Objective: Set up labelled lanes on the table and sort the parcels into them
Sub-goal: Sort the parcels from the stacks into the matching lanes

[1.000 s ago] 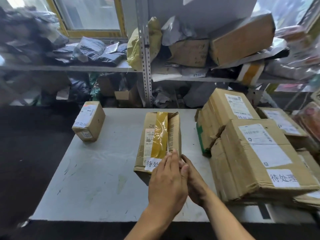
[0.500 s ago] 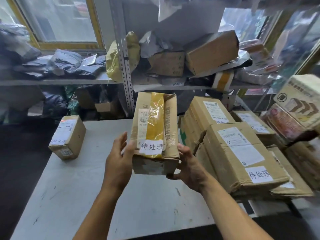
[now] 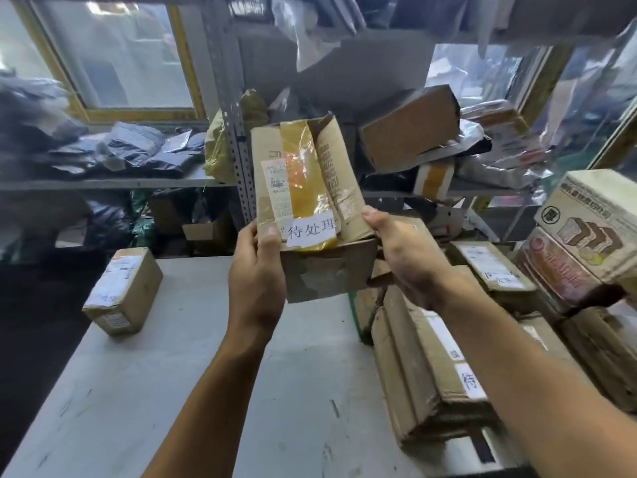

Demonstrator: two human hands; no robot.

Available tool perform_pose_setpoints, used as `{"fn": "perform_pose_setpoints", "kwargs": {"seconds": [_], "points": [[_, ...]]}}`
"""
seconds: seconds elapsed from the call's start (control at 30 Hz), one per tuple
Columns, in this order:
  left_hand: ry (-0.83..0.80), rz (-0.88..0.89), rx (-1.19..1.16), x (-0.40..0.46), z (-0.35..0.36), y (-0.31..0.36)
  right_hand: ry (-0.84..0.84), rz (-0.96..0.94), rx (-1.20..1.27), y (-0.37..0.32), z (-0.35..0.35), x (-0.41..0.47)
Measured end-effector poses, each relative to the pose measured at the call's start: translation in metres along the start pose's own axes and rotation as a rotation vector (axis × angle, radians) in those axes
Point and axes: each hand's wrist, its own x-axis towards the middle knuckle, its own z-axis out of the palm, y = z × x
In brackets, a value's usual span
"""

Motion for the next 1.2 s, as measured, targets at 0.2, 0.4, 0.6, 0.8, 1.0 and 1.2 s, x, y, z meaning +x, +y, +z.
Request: {"fn": "perform_pose_setpoints", "kwargs": {"seconds": [0.2,0.4,0.6,0.8,1.0,1.2], "points": [[-0.042,0.059,0.040,0.027,0.099,0.034,0.161,-0.156,-0.067,-0.024,-0.095,0.021],[-0.110,-0.072,0.141,0.048,0.191,0.039,0.270,-0.083,0.045,-0.007,-0.179,0.053],[-0.146,-0.161,0.292,0.039,0.216,0.013,0.145,0.064,0.055,0.043,-0.215,0.067],[-0.113,-0.131,0.288,0.033,0.222,0.001,0.104,0.098,0.066,0.059,-0.224,0.070],[-0.098,-0.151,0.277,0.031,0.222,-0.004,0.043,0.122,-0.041,0.062,-0.227,0.068],[-0.099,-0.115,0.310,0.029,0.224,-0.003,0.014,0.091,-0.031,0.057,-0.229,0.064]]}}
